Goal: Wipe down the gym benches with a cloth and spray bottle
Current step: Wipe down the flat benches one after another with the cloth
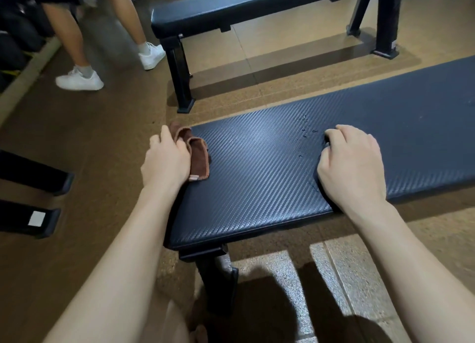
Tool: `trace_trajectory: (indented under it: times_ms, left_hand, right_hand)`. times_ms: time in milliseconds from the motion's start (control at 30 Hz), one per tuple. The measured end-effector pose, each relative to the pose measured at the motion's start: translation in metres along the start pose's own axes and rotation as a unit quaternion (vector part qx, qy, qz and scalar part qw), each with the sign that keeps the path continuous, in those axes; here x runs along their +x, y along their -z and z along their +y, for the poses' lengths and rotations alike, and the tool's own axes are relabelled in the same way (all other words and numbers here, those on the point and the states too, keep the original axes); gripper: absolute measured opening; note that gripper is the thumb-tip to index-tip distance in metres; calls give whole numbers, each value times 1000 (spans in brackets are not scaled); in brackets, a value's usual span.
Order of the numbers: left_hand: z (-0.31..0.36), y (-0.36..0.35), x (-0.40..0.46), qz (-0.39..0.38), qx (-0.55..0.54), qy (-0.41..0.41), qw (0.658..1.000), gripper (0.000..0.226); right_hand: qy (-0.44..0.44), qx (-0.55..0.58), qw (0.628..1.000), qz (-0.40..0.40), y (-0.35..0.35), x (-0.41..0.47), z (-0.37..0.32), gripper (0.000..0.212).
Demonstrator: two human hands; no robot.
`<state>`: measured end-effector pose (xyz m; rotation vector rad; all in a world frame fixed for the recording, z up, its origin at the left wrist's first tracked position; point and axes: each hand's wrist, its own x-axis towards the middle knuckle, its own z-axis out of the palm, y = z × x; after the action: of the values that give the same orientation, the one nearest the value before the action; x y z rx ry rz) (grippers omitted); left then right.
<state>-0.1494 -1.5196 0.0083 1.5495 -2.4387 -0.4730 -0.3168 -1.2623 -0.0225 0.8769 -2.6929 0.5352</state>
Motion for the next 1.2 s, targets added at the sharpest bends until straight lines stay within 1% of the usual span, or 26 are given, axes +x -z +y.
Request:
trace_trajectory:
  times_ms: [33,100,167,233,333,400,500,567,633,700,767,900,1000,1100,1200]
  left_hand:
    - [4,-3,2,-3,20,-12,1000,59]
    - [6,-4,-13,-20,59,-62,996,59]
    - [-3,0,-50,-43,91,-136,986,59]
    - [-11,4,-100,-62,106,-226,966,59]
    - [-11,-3,-146,-89,142,-367,915,64]
    - [1,-11,-144,-84,185,-430,880,66]
    - [47,-29,-130,-102,196,-531,818,66]
    - [95,-49,-123,-121,171,-583,785,65]
    - [141,-66,-117,-145,144,-595,777,62]
    - [165,-72,-115,-150,136,-597,776,61]
    - [153,-66,-116,-146,143,-600,773,62]
    - [90,-35,-111,-176,148,-612,756,64]
    - [80,-28,-101,-184,160,-605,758,64]
    - [115,-43,-99,-178,162,-604,760,65]
    - [169,-67,-94,-174,146,-615,755,66]
  right_hand:
    - [2,2,1000,-1,0,0,1,45]
    - [2,17,1000,-2,1,2,4,45]
    - [-1,48,999,2,4,4,7,44]
    - [-2,70,997,7,7,5,10,40]
    - [-1,79,997,10,10,2,19,32]
    - [-11,72,997,21,14,1,30,34]
    - [-45,50,997,39,22,3,51,43]
    - [-75,32,996,49,28,6,71,45]
    - [-101,31,993,52,31,4,90,38]
    - [-103,34,993,54,31,0,102,31]
    - [-88,33,994,56,29,-3,102,29]
    - [-73,36,995,51,31,-2,102,31]
    - [-72,36,995,53,32,0,105,27]
    - [-63,4,996,65,32,14,109,29]
    - [-79,-34,995,51,33,39,131,33]
